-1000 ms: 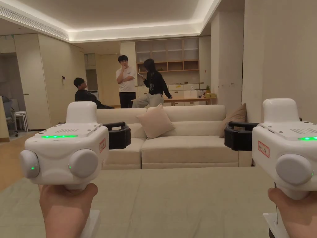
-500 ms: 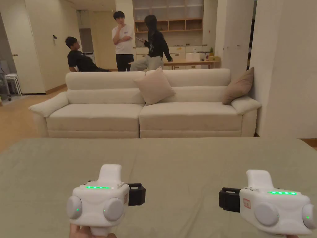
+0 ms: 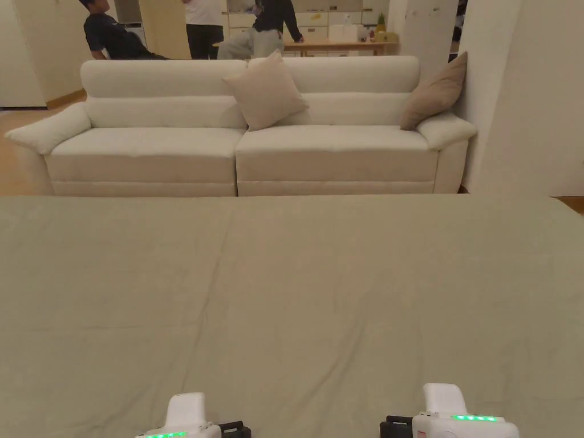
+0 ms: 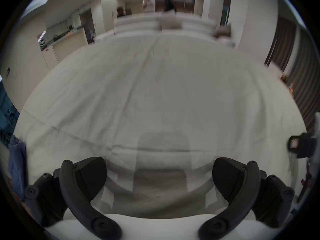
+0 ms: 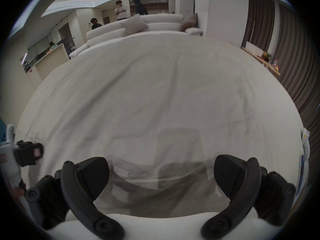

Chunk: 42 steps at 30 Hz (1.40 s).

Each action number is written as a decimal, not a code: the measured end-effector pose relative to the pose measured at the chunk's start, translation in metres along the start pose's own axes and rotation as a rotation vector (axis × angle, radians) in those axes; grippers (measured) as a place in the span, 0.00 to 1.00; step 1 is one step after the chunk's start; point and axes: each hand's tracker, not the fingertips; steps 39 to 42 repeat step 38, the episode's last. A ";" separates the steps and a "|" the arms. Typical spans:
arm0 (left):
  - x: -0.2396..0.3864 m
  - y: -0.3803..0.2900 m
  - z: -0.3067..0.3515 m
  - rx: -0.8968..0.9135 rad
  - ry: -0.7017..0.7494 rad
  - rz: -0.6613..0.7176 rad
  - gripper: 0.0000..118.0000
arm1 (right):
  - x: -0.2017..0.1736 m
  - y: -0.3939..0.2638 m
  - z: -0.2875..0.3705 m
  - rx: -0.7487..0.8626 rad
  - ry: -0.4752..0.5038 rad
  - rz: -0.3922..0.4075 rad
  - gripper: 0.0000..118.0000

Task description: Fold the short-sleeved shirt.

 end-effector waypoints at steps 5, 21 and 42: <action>0.006 0.005 -0.003 -0.026 0.051 -0.026 0.99 | -0.006 -0.006 0.006 0.084 -0.016 0.033 1.00; 0.006 0.002 -0.004 -0.032 0.041 -0.022 0.99 | -0.008 -0.006 0.002 0.087 -0.031 0.038 1.00; 0.006 0.003 -0.003 -0.032 0.041 -0.022 0.99 | -0.008 -0.005 0.004 0.080 -0.022 0.036 1.00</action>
